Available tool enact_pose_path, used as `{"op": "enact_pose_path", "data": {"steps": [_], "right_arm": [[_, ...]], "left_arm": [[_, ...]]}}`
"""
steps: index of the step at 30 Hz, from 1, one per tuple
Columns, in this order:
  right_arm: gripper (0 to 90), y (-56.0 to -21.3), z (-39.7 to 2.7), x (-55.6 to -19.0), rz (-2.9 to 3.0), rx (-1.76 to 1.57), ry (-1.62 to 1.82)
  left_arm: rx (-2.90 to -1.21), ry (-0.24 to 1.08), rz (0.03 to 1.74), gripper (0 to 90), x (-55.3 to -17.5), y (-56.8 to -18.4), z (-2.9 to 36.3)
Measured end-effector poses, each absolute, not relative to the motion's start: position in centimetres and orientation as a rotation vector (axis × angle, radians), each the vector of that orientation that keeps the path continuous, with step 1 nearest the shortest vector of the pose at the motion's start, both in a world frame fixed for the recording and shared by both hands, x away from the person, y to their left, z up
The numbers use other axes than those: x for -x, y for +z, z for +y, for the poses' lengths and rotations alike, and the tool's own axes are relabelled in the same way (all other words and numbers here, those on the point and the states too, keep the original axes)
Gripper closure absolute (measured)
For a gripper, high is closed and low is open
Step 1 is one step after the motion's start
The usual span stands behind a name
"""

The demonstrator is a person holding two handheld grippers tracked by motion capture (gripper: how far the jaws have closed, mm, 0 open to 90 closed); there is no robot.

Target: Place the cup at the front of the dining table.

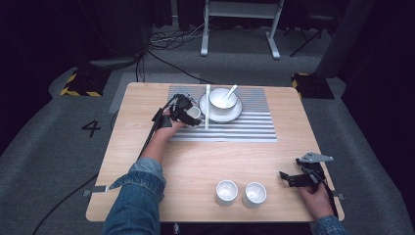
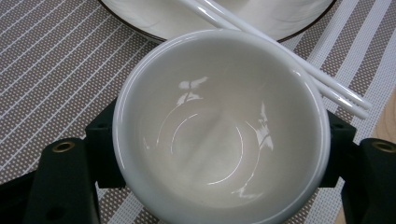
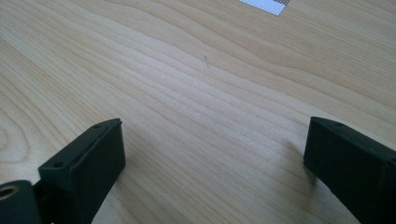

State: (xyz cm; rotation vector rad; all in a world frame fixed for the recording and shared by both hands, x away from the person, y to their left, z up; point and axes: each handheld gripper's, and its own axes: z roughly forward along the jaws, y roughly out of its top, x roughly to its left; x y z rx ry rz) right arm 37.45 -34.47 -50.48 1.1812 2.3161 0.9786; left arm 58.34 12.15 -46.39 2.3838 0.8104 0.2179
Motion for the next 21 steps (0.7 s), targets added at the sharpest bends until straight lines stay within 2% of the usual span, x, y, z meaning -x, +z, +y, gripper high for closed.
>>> {"op": "enact_pose_path", "data": {"steps": [8, 17, 21], "right_arm": [[5.3, -50.5, -34.5, -37.4, 2.316, -1.181, 0.979], [5.3, -50.5, -34.5, -37.4, 2.316, -1.181, 0.979], [5.3, -50.5, -34.5, -37.5, 2.316, -1.181, 0.979]], "left_arm": [[-2.377, 0.218, 0.841, 23.7, -58.2, -46.1, 12.2], [-2.315, 0.299, 0.854, 21.0, -56.6, -44.2, 13.3], [-2.280, 0.318, 0.823, 23.7, -55.4, -42.8, 14.0]]}}
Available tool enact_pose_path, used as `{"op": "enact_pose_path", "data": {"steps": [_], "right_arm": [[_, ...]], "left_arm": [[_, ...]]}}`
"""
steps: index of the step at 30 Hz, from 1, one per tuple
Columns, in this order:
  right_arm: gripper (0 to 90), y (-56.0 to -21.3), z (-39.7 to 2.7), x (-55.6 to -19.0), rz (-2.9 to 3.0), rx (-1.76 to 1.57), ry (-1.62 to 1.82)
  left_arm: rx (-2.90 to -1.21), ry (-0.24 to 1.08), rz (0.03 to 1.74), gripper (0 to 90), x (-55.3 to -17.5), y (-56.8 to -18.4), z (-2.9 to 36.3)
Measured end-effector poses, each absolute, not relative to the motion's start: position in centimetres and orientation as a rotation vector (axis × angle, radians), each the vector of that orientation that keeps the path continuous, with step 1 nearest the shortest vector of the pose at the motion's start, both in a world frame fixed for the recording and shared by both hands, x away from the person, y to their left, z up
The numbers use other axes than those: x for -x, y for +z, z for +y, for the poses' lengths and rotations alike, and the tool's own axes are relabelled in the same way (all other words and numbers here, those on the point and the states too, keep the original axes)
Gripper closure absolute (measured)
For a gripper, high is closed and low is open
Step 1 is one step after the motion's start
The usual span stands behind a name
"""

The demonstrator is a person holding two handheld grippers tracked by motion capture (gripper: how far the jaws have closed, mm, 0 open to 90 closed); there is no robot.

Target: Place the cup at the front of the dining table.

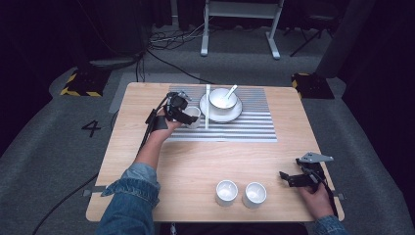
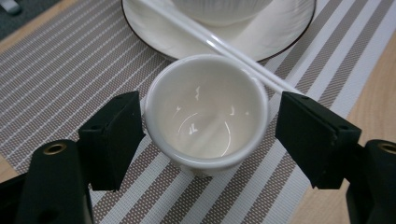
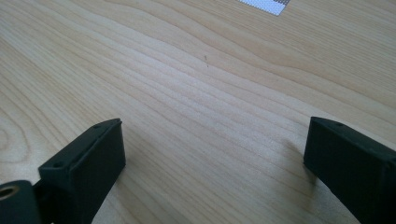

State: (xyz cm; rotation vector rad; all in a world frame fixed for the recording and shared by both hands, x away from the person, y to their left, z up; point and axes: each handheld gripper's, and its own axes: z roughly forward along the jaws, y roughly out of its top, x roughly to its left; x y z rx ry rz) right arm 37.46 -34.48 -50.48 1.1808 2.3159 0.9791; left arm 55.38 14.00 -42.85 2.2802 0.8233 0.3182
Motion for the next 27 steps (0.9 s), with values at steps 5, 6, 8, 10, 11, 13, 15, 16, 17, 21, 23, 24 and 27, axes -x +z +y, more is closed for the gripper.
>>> {"op": "enact_pose_path", "data": {"steps": [5, 6, 8, 10, 11, 13, 15, 16, 17, 21, 23, 24, 27], "right_arm": [[5.3, -50.5, -34.5, -37.5, 2.316, -1.181, 0.979], [5.3, -50.5, -34.5, -37.5, 2.316, -1.180, 0.979], [5.3, -50.5, -34.5, -37.5, 2.316, -1.180, 0.979], [5.1, -50.5, -34.5, -37.5, 2.313, -1.184, 0.981], [5.1, -50.5, -34.5, -37.5, 2.313, -1.184, 0.981], [4.8, -50.5, -34.4, -37.6, 2.311, -1.189, 0.975], [4.8, -50.5, -34.4, -37.6, 2.309, -1.191, 0.974], [4.8, -50.5, -34.4, -37.6, 2.309, -1.191, 0.974], [4.7, -50.5, -34.4, -37.6, 2.309, -1.191, 0.974], [4.7, -50.5, -34.4, -37.6, 2.310, -1.191, 0.974], [4.5, -50.5, -34.4, -37.6, 2.310, -1.193, 0.975], [4.5, -50.5, -34.4, -37.7, 2.309, -1.195, 0.974], [4.5, -50.5, -34.4, -37.7, 2.308, -1.195, 0.974]], "left_arm": [[-2.246, 0.326, 0.777, 23.1, -53.3, -40.9, 14.5], [-2.237, 0.314, 0.768, 23.8, -52.8, -40.6, 14.6], [-2.241, 0.291, 0.760, 23.6, -52.1, -40.3, 14.5], [-2.243, 0.297, 0.743, 22.8, -51.1, -40.0, 14.3], [-2.243, 0.297, 0.743, 23.3, -51.1, -40.0, 14.3], [-2.234, 0.284, 0.721, 23.0, -49.8, -39.6, 14.5], [-2.232, 0.297, 0.714, 23.3, -49.3, -39.4, 14.5], [-2.228, 0.302, 0.698, 23.3, -48.8, -39.3, 14.6], [-2.222, 0.293, 0.697, 23.8, -48.4, -39.1, 14.7], [-2.211, 0.297, 0.679, 23.8, -46.6, -38.4, 15.1], [-2.217, 0.309, 0.670, 23.8, -45.5, -37.9, 15.3], [-2.230, 0.325, 0.670, 23.7, -45.2, -37.8, 15.3], [-2.247, 0.343, 0.649, 23.5, -44.2, -37.7, 15.1]]}}
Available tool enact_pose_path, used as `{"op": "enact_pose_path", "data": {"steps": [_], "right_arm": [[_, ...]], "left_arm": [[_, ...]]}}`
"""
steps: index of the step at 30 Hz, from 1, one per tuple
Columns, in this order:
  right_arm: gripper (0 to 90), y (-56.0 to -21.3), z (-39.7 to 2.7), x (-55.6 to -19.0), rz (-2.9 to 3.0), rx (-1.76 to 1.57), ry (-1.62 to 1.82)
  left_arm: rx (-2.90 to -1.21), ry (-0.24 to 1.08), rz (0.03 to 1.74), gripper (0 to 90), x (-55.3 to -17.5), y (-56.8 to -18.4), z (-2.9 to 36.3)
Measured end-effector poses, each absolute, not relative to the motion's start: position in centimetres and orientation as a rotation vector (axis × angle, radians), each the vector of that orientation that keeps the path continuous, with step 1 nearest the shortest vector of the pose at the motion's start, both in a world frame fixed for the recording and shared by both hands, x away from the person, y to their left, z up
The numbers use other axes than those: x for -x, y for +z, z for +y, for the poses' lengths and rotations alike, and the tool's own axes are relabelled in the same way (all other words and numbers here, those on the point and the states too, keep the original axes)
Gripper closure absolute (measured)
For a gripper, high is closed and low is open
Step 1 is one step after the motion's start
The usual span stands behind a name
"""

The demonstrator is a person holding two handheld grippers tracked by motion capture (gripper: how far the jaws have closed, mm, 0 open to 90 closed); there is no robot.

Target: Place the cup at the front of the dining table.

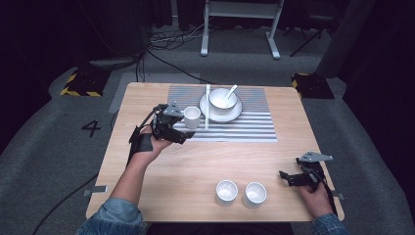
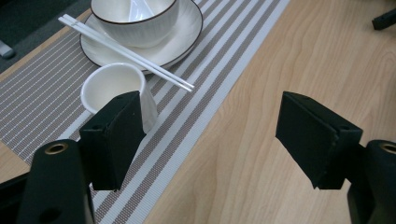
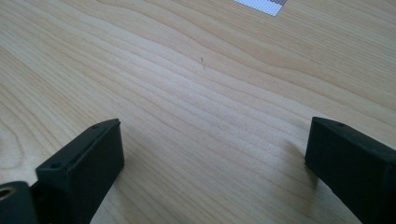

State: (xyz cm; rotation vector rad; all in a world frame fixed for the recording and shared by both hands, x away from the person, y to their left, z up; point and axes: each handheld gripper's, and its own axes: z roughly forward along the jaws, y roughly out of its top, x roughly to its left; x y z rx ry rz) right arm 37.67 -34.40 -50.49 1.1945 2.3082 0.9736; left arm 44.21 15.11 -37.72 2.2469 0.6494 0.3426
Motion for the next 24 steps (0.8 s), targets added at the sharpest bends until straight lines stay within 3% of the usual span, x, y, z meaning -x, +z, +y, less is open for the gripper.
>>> {"op": "enact_pose_path", "data": {"steps": [24], "right_arm": [[4.5, -50.5, -34.4, -37.7, 2.308, -1.195, 0.974]], "left_arm": [[-2.178, 0.294, 0.675, 23.2, -38.1, -39.2, 19.1]]}}
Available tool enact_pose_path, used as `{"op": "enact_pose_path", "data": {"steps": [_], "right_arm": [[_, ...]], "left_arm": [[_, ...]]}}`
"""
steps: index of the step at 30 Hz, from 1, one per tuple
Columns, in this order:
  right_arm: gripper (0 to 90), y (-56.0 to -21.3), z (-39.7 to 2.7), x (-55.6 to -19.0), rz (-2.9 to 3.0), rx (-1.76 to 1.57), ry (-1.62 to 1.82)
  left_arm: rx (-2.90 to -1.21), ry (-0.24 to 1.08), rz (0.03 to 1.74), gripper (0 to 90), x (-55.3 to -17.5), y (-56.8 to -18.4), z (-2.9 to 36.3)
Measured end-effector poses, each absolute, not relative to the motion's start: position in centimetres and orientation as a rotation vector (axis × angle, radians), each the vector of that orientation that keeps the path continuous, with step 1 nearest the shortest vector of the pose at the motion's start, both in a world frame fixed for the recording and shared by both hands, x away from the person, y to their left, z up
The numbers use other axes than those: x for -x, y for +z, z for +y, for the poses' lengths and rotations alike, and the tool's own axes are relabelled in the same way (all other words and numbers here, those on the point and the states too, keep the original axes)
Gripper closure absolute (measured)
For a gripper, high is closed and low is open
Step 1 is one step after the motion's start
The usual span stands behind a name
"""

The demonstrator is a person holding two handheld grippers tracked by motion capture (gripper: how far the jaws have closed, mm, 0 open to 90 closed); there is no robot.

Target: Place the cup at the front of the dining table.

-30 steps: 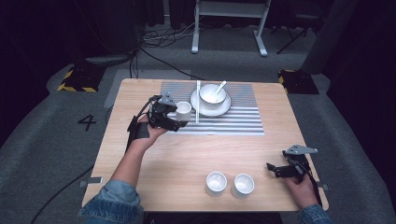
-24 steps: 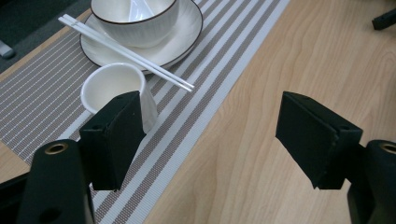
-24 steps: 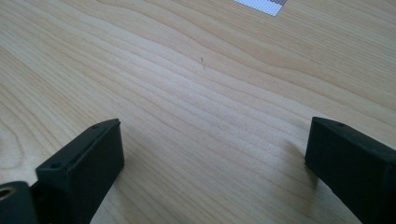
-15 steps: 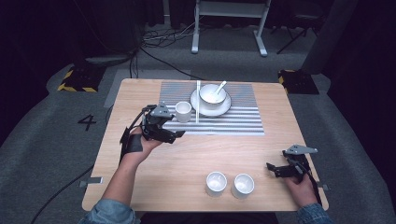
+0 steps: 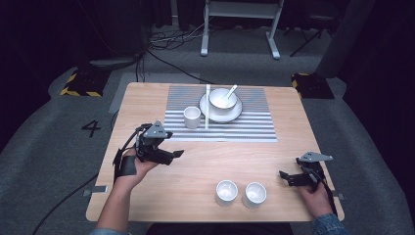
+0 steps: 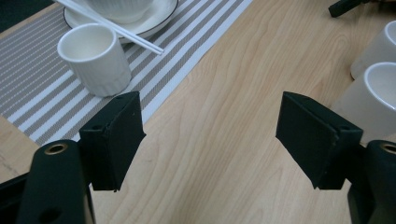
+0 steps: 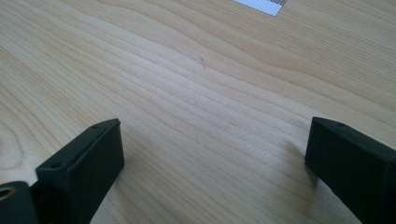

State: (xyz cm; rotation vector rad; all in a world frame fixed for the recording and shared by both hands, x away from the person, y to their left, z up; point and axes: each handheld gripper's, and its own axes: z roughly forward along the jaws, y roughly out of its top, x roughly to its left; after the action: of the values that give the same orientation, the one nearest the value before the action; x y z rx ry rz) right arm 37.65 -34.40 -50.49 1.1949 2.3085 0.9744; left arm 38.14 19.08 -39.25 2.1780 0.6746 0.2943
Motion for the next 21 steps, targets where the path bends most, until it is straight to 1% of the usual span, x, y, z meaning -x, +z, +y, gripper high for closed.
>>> {"op": "enact_pose_path", "data": {"steps": [4, 10, 12, 21], "right_arm": [[4.5, -50.5, -34.4, -37.7, 2.309, -1.195, 0.974], [4.5, -50.5, -34.4, -37.7, 2.308, -1.195, 0.974], [4.5, -50.5, -34.4, -37.7, 2.309, -1.195, 0.974], [4.5, -50.5, -34.4, -37.7, 2.309, -1.195, 0.974]], "left_arm": [[-2.158, 0.278, 0.674, 22.6, -37.3, -39.8, 20.4], [-2.143, 0.267, 0.728, 20.1, -36.6, -40.8, 21.9], [-2.141, 0.279, 0.774, 18.1, -36.3, -41.4, 22.7], [-2.124, 0.279, 0.859, 17.5, -34.9, -43.4, 24.0]]}}
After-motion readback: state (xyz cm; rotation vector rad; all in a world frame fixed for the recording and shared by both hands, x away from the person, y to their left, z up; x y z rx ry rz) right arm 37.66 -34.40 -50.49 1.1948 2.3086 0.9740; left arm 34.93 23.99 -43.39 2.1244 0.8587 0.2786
